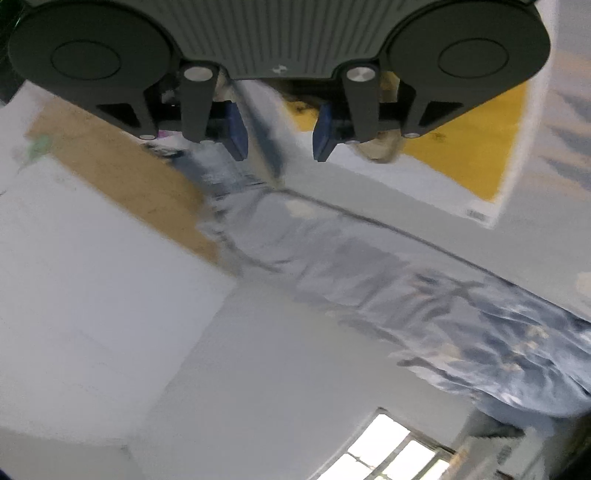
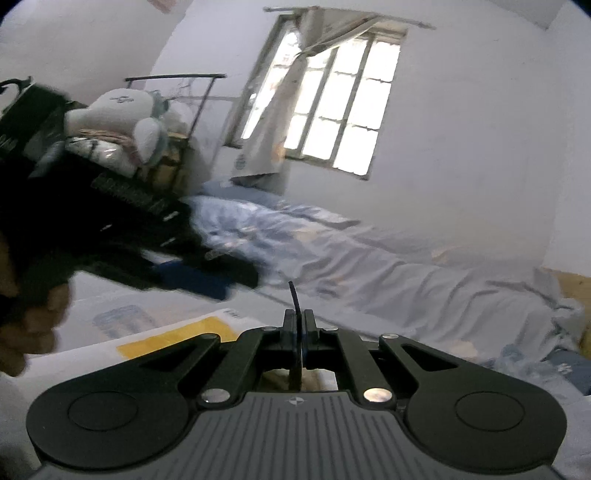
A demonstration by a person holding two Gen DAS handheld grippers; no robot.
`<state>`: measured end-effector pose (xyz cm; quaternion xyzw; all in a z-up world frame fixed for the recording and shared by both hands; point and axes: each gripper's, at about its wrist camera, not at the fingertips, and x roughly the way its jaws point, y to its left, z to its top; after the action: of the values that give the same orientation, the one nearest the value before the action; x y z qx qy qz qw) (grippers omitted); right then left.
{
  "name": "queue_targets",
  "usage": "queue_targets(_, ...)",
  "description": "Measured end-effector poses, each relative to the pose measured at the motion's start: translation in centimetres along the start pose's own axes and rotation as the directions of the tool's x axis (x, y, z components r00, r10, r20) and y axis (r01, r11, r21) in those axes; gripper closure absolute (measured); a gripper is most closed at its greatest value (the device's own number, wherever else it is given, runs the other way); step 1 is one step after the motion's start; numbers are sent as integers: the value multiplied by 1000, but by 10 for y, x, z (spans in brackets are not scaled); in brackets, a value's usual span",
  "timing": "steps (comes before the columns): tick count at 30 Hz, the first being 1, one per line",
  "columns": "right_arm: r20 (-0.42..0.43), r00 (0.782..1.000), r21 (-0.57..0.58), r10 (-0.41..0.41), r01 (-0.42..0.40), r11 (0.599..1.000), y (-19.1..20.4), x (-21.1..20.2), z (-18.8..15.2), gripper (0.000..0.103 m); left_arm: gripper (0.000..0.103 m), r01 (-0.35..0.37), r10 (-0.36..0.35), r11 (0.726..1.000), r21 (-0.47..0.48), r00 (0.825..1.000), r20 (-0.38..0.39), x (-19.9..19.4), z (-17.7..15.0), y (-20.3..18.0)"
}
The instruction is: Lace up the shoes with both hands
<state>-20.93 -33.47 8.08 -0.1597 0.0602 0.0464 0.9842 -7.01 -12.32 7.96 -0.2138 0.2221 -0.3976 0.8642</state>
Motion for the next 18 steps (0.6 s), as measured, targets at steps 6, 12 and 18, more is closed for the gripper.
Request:
queue_targets(6, -7, 998, -33, -60, 60, 998, -21, 10, 11, 101, 66, -142, 143, 990, 20, 983, -118, 10, -2, 19)
queue_targets(12, -139, 989, -283, 44, -83, 956, 13, 34, 10, 101, 66, -135, 137, 991, 25, 970, -203, 18, -10, 31)
queue_targets(18, -295, 948, -452, 121, -250, 856, 44, 60, -9, 101, 67, -111, 113, 994, 24, 967, -230, 23, -14, 37)
